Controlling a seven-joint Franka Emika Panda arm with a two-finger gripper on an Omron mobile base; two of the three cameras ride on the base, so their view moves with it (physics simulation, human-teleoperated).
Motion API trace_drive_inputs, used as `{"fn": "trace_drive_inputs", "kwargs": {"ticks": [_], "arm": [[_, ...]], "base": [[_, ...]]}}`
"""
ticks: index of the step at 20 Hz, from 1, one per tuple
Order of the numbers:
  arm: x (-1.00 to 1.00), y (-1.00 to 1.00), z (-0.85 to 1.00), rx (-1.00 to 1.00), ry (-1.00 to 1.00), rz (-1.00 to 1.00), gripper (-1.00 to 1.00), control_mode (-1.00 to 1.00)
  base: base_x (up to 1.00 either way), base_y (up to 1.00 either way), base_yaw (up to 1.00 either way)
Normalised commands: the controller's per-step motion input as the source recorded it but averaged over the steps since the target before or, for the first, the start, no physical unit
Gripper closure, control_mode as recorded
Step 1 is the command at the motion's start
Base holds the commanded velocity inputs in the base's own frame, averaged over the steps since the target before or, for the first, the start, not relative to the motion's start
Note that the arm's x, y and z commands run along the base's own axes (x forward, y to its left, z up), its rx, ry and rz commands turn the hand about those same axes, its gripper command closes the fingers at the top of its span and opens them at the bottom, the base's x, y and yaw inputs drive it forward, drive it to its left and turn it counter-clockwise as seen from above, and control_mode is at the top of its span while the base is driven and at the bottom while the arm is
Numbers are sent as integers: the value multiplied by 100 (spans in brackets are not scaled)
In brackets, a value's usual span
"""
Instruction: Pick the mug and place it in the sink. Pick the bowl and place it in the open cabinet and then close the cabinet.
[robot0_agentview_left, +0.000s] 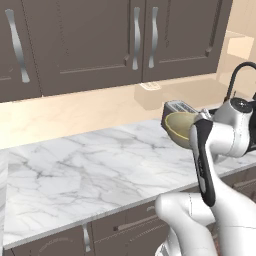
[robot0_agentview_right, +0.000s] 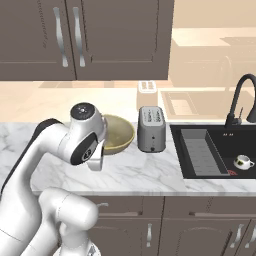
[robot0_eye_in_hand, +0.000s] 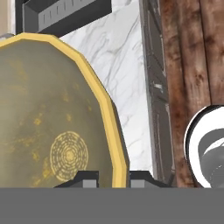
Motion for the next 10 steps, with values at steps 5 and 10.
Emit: {"fn": "trace_drive_inputs", "kwargs": {"ticks": [5,10], "arm": [[-23,0,7,0,-2,0,100,-100],[-33,0,3,0,-2,0,100,-100]], "base": [[0,0,0],[0,0,0]]}}
